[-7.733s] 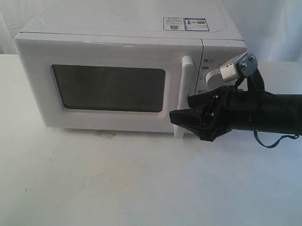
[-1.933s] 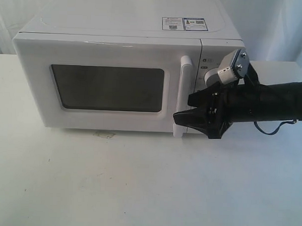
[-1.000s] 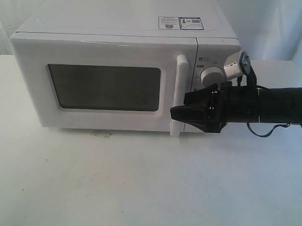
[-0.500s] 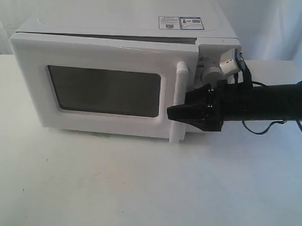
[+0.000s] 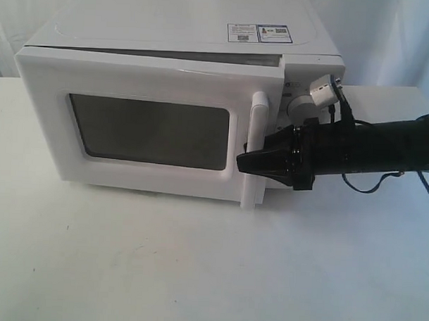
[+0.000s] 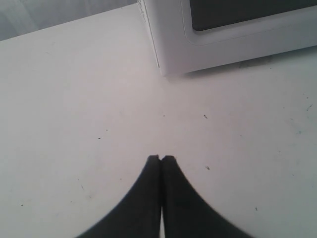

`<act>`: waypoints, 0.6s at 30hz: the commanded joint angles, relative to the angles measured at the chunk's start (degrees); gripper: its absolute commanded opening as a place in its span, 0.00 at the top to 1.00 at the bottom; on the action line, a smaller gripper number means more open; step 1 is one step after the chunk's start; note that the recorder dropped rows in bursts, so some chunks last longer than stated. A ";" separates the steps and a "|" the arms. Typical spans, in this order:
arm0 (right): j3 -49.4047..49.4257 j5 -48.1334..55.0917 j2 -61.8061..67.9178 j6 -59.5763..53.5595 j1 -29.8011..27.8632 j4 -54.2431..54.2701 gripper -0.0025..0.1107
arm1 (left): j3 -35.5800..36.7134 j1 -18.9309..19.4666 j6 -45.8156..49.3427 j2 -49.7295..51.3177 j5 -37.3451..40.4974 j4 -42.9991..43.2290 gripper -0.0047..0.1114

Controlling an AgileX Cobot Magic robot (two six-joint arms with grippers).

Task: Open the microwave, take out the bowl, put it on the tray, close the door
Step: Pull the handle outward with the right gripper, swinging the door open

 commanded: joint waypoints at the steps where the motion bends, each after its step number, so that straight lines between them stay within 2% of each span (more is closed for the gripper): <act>1: -1.01 0.12 0.33 -1.53 1.53 3.63 0.75 | 0.19 0.02 -0.28 -0.19 0.04 -0.35 0.96; 6: -1.01 0.22 0.33 2.28 1.67 1.31 0.98 | 0.19 0.02 -0.28 -0.19 0.04 -0.35 0.96; 18: -0.33 0.91 -1.80 8.63 1.67 -8.29 0.98 | 0.19 0.02 -0.28 -0.19 0.04 -0.35 0.96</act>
